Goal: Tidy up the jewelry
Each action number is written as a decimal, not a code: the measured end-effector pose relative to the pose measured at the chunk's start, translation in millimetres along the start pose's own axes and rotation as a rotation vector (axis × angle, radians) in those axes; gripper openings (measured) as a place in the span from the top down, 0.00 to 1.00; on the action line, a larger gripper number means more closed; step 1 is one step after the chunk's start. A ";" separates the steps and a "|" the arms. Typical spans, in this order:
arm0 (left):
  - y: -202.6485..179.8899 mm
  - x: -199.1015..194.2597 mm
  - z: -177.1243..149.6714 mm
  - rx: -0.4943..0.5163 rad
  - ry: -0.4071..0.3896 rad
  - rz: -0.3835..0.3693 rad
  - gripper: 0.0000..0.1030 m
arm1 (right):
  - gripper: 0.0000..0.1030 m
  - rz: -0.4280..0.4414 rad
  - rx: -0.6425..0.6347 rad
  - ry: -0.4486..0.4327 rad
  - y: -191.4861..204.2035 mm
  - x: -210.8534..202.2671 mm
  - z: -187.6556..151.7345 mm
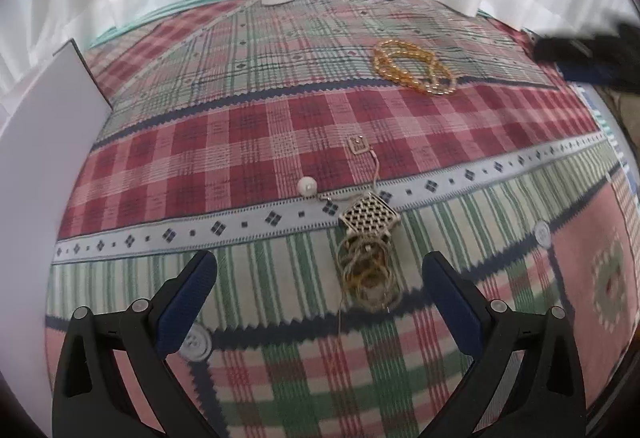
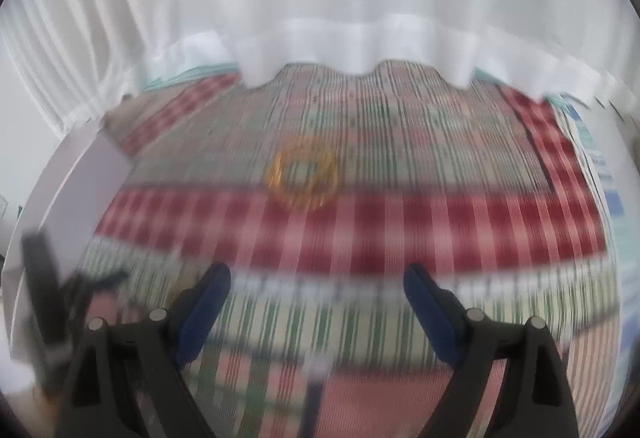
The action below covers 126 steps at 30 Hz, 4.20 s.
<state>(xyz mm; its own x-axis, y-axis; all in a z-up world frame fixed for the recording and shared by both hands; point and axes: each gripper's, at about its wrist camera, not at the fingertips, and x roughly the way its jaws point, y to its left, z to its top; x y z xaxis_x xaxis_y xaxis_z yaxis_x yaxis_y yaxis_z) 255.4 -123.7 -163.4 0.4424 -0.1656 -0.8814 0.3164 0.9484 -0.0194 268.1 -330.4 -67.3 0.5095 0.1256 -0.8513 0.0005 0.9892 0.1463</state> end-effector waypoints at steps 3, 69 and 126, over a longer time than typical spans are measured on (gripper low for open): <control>-2.7 8.2 2.2 0.008 0.006 0.008 0.01 | 0.13 0.026 0.030 0.050 -9.6 44.1 39.2; 131.1 -253.9 -54.4 -0.122 -0.213 -0.161 0.68 | 0.92 0.336 -0.139 -0.097 144.6 -131.7 -61.6; 358.8 -291.4 -161.2 -0.700 -0.155 0.489 0.03 | 0.18 0.260 -0.594 0.000 488.6 -64.8 -41.4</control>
<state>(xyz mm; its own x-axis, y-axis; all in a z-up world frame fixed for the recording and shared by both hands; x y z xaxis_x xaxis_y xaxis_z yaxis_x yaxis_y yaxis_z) 104.7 308.4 10.4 0.5194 0.3174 -0.7934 -0.5057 0.8626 0.0140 199.7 147.9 38.5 0.4283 0.3670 -0.8257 -0.5990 0.7995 0.0447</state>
